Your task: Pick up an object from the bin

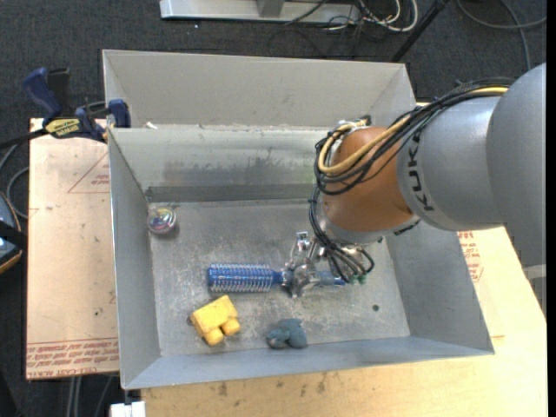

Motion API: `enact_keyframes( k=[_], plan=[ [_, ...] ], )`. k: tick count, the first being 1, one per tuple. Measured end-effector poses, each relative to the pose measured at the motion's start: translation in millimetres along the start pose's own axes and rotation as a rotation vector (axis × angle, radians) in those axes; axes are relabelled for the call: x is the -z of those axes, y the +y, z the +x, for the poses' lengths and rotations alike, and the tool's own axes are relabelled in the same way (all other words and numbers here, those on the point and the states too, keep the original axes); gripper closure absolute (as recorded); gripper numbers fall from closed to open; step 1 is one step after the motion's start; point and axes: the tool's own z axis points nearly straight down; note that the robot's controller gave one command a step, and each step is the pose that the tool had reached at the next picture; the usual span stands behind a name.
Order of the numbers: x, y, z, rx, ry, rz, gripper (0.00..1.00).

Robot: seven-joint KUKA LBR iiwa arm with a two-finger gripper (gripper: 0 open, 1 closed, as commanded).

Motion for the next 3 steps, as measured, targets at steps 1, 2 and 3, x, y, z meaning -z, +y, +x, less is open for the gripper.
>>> enact_keyframes(
  k=[1,2,3],
  plan=[
    [89.3,14.9,-3.6,-0.004,-0.001,0.001,1.00],
    [147.6,11.6,-9.9,0.000,-0.001,0.002,1.00],
    [145.2,11.6,-9.2,0.000,0.003,0.002,0.00]
  ],
)
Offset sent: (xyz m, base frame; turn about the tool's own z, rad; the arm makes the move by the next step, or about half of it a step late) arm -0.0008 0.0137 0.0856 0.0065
